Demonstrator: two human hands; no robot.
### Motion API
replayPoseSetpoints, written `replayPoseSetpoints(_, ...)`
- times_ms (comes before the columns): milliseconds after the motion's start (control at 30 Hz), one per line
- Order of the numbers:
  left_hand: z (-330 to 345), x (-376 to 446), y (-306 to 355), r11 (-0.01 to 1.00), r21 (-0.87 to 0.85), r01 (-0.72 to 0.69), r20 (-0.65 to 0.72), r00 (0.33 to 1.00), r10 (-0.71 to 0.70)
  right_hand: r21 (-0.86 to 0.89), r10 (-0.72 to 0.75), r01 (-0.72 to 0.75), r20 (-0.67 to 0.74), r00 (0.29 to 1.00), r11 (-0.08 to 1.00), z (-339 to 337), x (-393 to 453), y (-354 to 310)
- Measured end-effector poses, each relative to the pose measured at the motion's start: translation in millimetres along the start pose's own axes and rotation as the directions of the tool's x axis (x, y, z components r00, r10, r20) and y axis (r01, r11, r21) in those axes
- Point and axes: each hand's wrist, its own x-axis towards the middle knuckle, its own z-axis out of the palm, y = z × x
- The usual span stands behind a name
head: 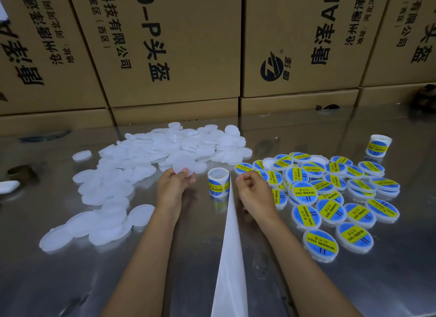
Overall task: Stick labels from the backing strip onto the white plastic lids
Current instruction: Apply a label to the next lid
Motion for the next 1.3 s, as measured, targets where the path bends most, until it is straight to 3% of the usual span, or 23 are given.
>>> replayPoseSetpoints(167,-2,-32,12,0.999,0.009,0.049,0.12,0.992,-0.049,0.044,-0.056,0.055,0.029,0.998,0.998,0,0,0)
replayPoseSetpoints(333,12,-52,15,0.986,0.076,0.149,0.252,0.954,-0.164,0.059,-0.062,0.052,0.181,0.981,0.997,2,3,2)
replayPoseSetpoints(500,24,-47,10,0.99,0.106,0.087,0.13,0.986,-0.101,0.088,-0.038,0.023,0.173,0.984,0.996,2,8,7)
replayPoseSetpoints(667,22,-39,6,0.998,0.018,0.063,0.067,0.996,-0.064,0.067,-0.063,0.052,0.17,0.983,0.996,4,11,11)
replayPoseSetpoints(833,25,-38,0,0.995,-0.018,0.096,0.084,0.992,-0.094,-0.059,-0.111,0.124,0.177,0.978,0.991,9,9,11)
replayPoseSetpoints(1300,32,-35,-10,0.993,0.016,0.119,0.12,0.986,-0.12,0.0,-0.109,0.11,0.134,0.985,0.994,7,2,12)
